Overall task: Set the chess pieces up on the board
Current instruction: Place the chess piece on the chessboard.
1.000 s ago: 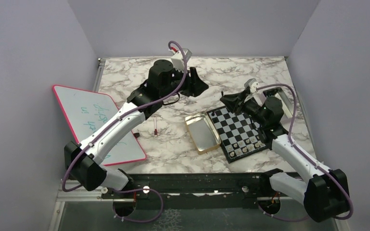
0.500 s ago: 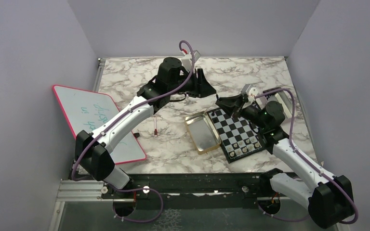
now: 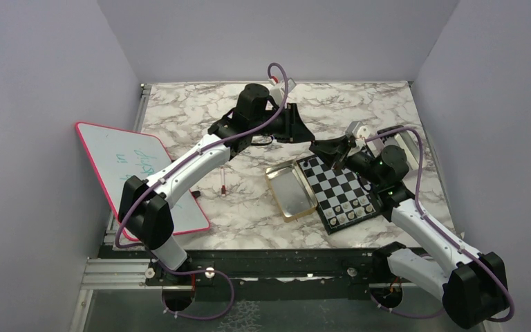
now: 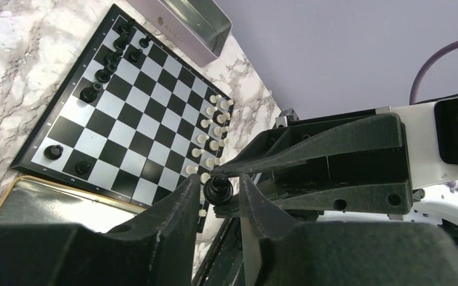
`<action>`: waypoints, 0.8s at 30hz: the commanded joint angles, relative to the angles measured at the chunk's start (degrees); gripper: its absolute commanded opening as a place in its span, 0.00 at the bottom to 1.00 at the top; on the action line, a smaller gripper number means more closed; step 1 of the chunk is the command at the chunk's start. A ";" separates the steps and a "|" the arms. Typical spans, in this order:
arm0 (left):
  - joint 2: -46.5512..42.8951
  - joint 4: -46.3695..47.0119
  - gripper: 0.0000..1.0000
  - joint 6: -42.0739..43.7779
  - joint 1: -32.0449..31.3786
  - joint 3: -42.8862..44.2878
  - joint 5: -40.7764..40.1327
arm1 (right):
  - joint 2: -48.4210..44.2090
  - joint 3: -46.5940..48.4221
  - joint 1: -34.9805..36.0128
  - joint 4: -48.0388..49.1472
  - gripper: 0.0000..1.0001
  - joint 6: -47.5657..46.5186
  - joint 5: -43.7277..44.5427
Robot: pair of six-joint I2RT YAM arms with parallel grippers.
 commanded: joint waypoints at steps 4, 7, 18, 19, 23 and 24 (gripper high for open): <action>0.40 2.83 0.21 0.23 0.26 1.61 2.17 | 0.04 0.66 0.43 -0.40 0.22 -0.84 -0.11; 0.69 3.31 0.10 0.62 0.25 1.61 3.10 | 0.00 0.70 0.48 -1.07 0.22 -0.71 0.19; 2.00 1.67 0.00 7.21 0.20 2.04 1.67 | -1.70 2.59 0.56 -10.90 0.46 4.83 4.81; 2.28 1.84 0.00 7.51 0.24 2.19 1.41 | -2.24 2.62 0.51 -12.28 0.50 6.22 5.63; 2.79 2.76 0.00 9.40 0.26 2.30 -1.07 | -4.70 3.27 0.52 -19.11 0.58 11.36 7.32; 2.83 3.09 0.00 10.03 0.28 2.15 -2.11 | -5.36 3.37 0.48 -21.06 0.64 12.60 7.69</action>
